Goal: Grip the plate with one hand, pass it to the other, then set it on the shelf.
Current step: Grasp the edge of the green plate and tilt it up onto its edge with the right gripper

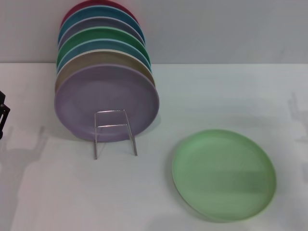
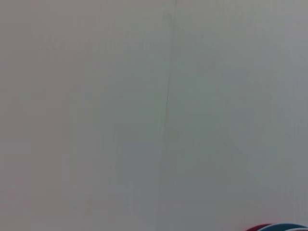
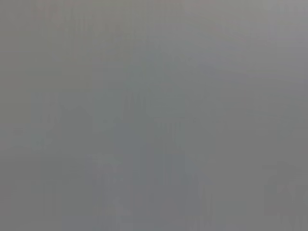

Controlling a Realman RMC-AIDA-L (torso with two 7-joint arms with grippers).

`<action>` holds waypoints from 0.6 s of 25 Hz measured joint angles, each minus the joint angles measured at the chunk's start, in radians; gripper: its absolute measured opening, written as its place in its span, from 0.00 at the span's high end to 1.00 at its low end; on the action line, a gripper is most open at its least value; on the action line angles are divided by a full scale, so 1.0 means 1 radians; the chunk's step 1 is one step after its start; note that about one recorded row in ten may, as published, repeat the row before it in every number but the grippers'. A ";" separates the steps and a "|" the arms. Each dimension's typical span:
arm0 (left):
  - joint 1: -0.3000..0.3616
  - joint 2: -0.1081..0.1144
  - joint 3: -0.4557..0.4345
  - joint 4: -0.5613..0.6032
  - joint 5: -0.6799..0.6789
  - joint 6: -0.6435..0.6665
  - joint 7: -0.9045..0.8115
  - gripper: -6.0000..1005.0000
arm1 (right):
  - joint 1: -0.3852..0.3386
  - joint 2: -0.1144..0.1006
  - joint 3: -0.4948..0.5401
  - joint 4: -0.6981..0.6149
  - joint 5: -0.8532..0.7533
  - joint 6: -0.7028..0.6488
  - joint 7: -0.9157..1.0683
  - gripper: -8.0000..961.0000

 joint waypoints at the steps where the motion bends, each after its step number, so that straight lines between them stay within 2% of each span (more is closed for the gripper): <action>1: 0.000 0.000 0.000 0.000 0.000 0.000 0.001 0.19 | 0.004 0.000 0.000 0.000 0.000 0.003 0.000 0.31; 10: 0.000 0.001 -0.002 0.000 -0.001 0.000 0.002 0.19 | 0.022 0.001 0.001 0.000 0.000 0.017 -0.003 0.31; 15: -0.011 0.002 -0.004 0.006 0.000 -0.002 0.005 0.19 | 0.019 0.003 0.002 0.010 0.004 0.015 -0.156 0.31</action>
